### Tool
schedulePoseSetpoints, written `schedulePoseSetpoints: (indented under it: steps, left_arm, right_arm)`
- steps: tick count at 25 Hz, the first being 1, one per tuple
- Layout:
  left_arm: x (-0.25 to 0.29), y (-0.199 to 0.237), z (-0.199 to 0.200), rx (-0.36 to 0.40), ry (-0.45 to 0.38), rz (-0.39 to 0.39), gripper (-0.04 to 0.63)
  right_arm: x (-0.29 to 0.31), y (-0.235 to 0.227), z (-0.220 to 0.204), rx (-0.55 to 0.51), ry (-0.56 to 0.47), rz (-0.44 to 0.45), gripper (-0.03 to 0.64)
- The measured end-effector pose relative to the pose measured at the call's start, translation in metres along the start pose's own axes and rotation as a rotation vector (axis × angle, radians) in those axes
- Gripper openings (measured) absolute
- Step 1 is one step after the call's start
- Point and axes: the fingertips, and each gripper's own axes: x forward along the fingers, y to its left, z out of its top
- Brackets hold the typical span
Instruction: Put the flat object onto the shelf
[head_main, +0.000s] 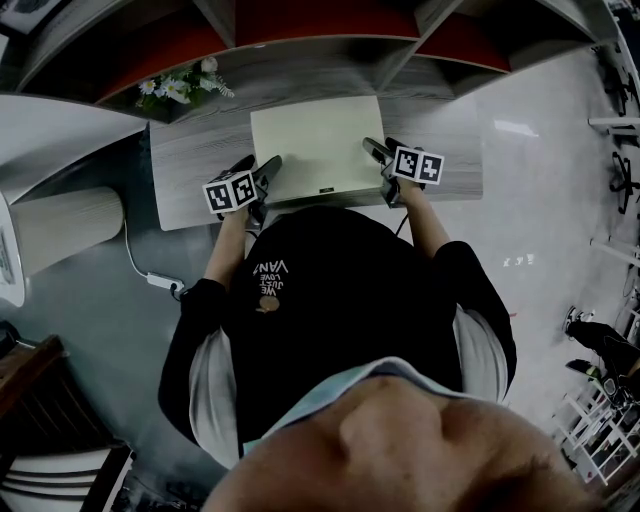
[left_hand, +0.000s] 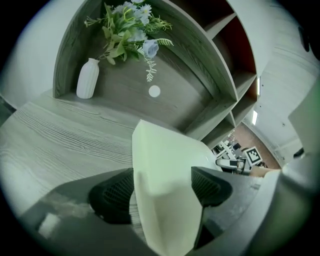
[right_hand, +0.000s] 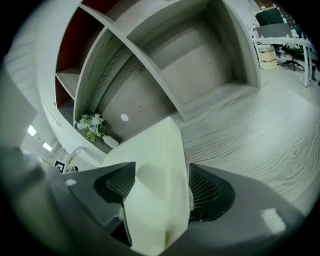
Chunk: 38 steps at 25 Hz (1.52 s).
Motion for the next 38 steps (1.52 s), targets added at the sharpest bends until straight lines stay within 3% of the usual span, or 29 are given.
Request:
schedulePoseSetpoints:
  steps: [10,18,27,38]
  left_arm:
    - [0.011,0.001,0.005,-0.068,-0.005,-0.017,0.357]
    - [0.014,0.002,0.005,-0.082,-0.02,0.018,0.343]
    - [0.01,0.0,0.006,-0.072,-0.037,0.041,0.325]
    - [-0.006,-0.015,0.018,-0.057,-0.117,0.022,0.322]
  right_arm:
    - [0.009,0.005,0.001,0.006,0.018,0.047,0.324]
    - [0.01,0.004,-0.001,-0.001,0.019,0.05,0.302]
    - [0.006,0.01,0.002,-0.053,0.002,0.032,0.281]
    - [-0.023,0.034,0.026,-0.119,-0.092,0.06,0.267]
